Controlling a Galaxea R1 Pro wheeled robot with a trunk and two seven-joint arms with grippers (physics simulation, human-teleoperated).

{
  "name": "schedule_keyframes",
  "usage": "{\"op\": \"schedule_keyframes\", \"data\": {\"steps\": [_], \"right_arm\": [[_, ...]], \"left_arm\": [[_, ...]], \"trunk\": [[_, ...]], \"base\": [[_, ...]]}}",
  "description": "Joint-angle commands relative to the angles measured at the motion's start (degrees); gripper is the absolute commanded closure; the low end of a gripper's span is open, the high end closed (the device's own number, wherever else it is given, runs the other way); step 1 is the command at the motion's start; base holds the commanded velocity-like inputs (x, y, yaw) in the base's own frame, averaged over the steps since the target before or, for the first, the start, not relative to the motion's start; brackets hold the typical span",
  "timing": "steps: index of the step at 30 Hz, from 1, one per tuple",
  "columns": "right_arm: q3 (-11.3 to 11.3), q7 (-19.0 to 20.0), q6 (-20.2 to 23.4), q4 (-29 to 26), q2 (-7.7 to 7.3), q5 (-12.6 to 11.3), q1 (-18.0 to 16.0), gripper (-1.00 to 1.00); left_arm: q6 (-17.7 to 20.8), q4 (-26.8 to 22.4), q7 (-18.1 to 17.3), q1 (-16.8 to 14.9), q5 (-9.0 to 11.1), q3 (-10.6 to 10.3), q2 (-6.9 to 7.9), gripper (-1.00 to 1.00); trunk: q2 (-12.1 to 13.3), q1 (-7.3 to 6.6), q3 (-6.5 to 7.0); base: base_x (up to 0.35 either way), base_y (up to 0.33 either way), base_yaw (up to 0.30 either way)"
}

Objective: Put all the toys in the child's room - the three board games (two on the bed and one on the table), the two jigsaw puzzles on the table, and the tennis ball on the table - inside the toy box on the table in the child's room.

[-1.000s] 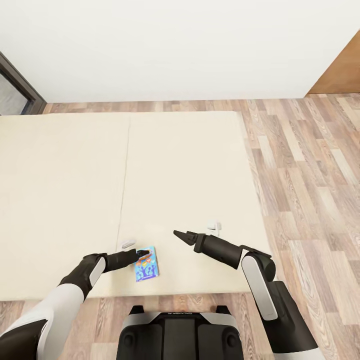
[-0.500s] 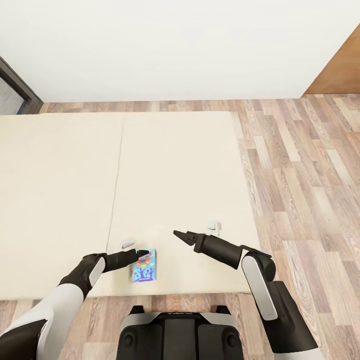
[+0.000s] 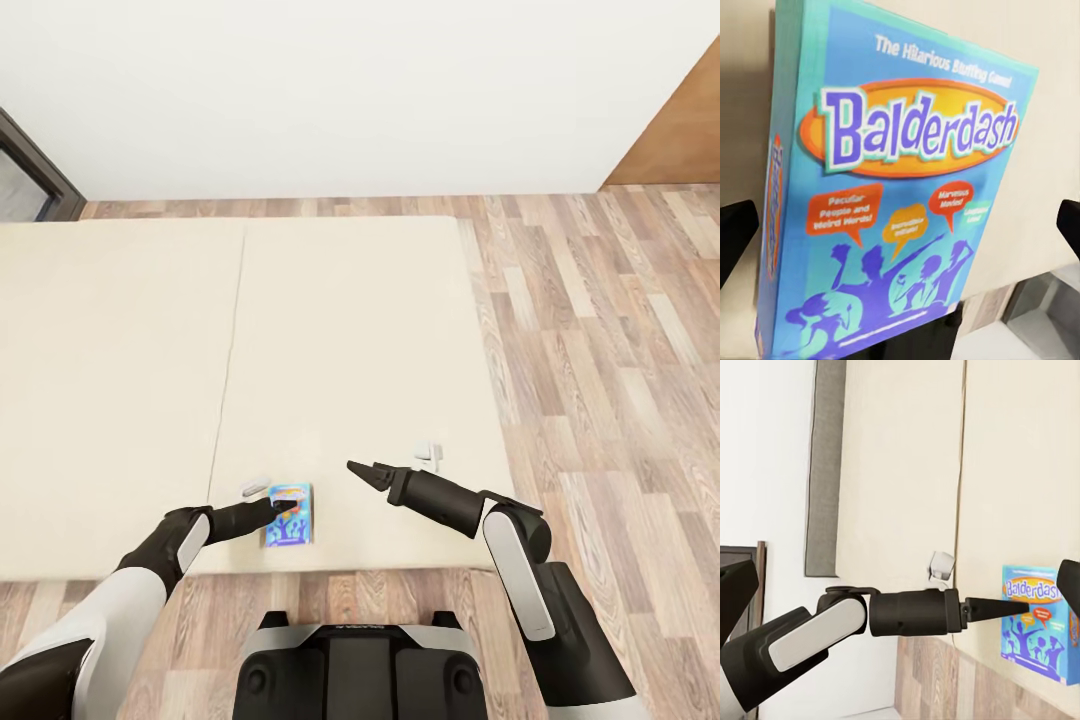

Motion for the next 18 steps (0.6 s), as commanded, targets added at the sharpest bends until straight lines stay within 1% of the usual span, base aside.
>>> {"op": "schedule_keyframes", "data": {"steps": [1, 13, 18], "right_arm": [[-0.06, 0.07, 0.34, -0.02, 0.03, -0.08, -0.02, -1.0], [-0.04, 0.07, 0.34, -0.02, 0.03, 0.01, -0.02, -1.0], [-0.02, 0.07, 0.34, -0.02, 0.03, 0.02, -0.02, -1.0]], "left_arm": [[0.54, -0.01, -0.06, -0.02, 0.41, 0.2, -0.01, -1.0], [0.54, -0.02, -0.03, -0.02, 0.41, 0.21, 0.17, -1.0], [0.54, -0.02, -0.02, -0.02, 0.41, 0.2, 0.18, -1.0]], "trunk": [[-0.06, 0.01, -0.05], [-0.06, 0.01, -0.05], [-0.06, 0.01, -0.05]], "base": [[-0.041, -0.002, 0.0], [-0.009, -0.003, 0.0], [-0.001, -0.13, 0.0]]}}
